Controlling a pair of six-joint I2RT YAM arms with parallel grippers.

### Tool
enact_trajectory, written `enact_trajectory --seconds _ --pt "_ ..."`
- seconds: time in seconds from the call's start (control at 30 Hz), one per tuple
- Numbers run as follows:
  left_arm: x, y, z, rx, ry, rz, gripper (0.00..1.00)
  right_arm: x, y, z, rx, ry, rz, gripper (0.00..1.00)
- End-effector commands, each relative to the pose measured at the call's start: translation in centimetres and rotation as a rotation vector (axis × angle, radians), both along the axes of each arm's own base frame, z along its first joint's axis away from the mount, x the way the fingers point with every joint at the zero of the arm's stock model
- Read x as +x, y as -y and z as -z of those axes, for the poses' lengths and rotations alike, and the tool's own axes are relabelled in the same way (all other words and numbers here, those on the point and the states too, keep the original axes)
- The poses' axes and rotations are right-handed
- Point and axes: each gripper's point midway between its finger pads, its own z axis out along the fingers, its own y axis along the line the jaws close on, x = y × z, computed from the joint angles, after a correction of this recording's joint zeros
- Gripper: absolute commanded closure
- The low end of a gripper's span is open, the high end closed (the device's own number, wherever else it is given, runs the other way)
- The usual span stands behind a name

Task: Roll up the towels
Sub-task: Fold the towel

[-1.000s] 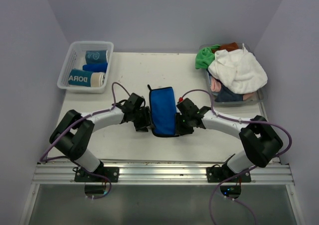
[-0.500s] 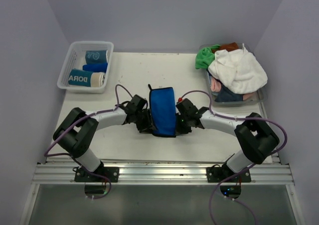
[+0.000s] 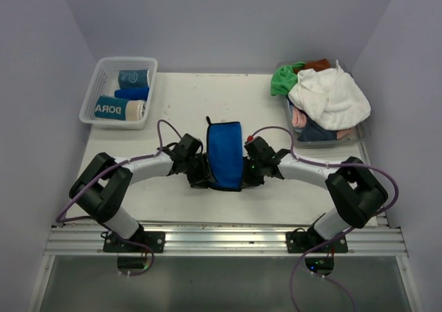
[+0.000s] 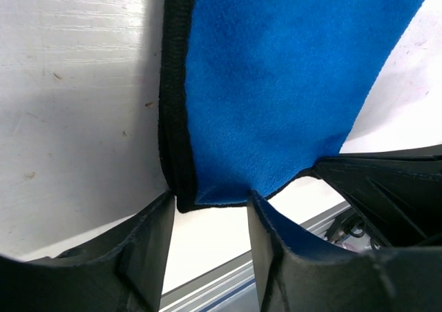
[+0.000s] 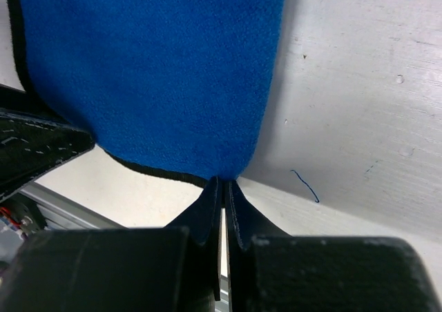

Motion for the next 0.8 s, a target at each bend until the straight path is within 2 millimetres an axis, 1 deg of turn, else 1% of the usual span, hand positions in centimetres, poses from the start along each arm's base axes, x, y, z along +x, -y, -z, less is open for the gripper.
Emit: enact_trajectory --seconds 0.0,0.13,0.27,0.33,0.47,0.53,0.6,0.73,0.77 --pt "-1.4 -0.5 1.0 0.030 -0.034 -0.007 0.48 0.7 0.0 -1.4 0.035 0.037 0.027 1.00" --pt "-1.6 -1.0 1.6 0.048 -0.036 -0.029 0.46 0.5 0.5 -1.1 0.029 0.031 0.040 1.00" --pt "-1.3 -1.4 2.6 0.080 -0.033 -0.057 0.53 0.3 0.6 -0.8 0.035 0.027 0.043 1.00" --pt "-1.4 -1.8 3.2 0.100 -0.044 -0.066 0.55 0.2 0.6 -0.7 0.034 0.023 0.046 1.00" --pt "-1.2 -2.3 3.5 0.123 -0.030 -0.090 0.55 0.1 0.7 -0.5 0.036 0.018 0.051 1.00" --pt "-1.0 -2.2 3.5 0.124 -0.025 -0.092 0.55 0.0 0.6 -0.4 0.038 0.016 0.048 1.00" --pt "-0.9 -2.3 3.6 0.133 -0.027 -0.094 0.57 0.0 0.6 -0.3 0.041 0.014 0.050 1.00" --pt "-1.1 -2.6 4.0 0.152 -0.038 -0.097 0.65 0.0 0.7 -0.3 0.038 0.014 0.053 1.00" --pt "-1.2 -2.8 4.1 0.162 -0.042 -0.100 0.65 0.0 0.6 -0.3 0.039 0.014 0.052 1.00"
